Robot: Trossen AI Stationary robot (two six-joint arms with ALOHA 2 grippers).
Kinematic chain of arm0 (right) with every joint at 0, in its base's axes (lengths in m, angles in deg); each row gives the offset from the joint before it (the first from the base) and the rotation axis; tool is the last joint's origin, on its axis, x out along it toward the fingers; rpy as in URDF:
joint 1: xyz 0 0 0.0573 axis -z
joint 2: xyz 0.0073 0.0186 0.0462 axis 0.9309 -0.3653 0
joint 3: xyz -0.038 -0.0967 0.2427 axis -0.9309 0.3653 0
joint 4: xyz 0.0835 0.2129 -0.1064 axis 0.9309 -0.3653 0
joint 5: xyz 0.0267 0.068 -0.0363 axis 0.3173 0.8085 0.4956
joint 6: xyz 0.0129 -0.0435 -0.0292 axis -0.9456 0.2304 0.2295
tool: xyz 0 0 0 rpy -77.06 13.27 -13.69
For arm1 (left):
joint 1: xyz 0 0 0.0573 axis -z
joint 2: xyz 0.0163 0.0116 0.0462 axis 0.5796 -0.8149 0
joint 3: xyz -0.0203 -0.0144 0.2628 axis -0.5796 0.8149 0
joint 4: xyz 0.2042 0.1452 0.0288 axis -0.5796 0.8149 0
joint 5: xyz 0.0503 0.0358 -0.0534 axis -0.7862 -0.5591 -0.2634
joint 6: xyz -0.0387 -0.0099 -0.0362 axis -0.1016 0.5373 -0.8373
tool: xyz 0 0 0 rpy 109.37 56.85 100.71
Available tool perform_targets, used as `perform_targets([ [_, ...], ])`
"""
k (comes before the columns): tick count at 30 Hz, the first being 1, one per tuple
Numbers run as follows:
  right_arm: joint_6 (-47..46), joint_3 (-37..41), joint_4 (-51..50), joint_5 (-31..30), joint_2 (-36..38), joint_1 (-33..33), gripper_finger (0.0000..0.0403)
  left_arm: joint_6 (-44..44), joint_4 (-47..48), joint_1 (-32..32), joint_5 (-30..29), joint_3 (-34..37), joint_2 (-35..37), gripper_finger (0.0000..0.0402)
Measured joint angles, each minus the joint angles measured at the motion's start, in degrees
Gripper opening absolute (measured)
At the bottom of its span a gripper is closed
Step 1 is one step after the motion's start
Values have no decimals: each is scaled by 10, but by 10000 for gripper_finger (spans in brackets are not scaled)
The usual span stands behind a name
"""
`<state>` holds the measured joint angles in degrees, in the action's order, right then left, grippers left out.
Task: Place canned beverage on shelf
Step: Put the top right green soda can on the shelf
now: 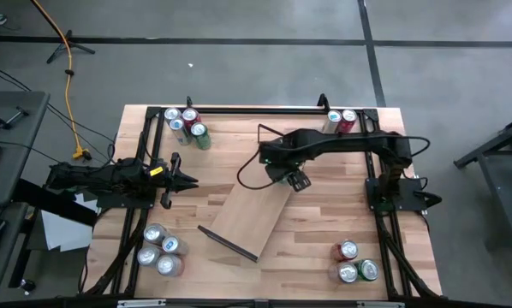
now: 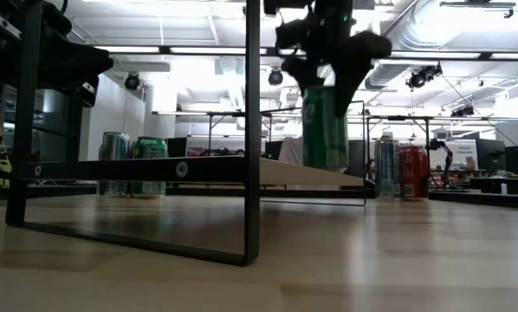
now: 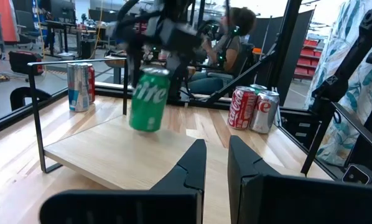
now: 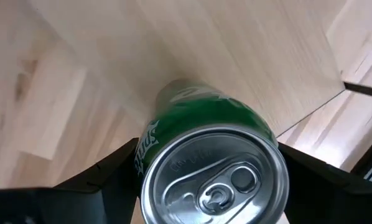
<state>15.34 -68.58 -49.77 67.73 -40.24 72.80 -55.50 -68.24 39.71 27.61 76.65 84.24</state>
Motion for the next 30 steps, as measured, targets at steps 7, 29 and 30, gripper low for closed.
perform_targets([
  [7,-16,0,5,-2,8,46,287,0,0,0,0,0,0,0],
  [29,-50,0,56,70,9,94,311,0,0,0,0,0,0,0],
  [30,-50,0,56,70,9,94,312,0,0,0,0,0,0,0],
])
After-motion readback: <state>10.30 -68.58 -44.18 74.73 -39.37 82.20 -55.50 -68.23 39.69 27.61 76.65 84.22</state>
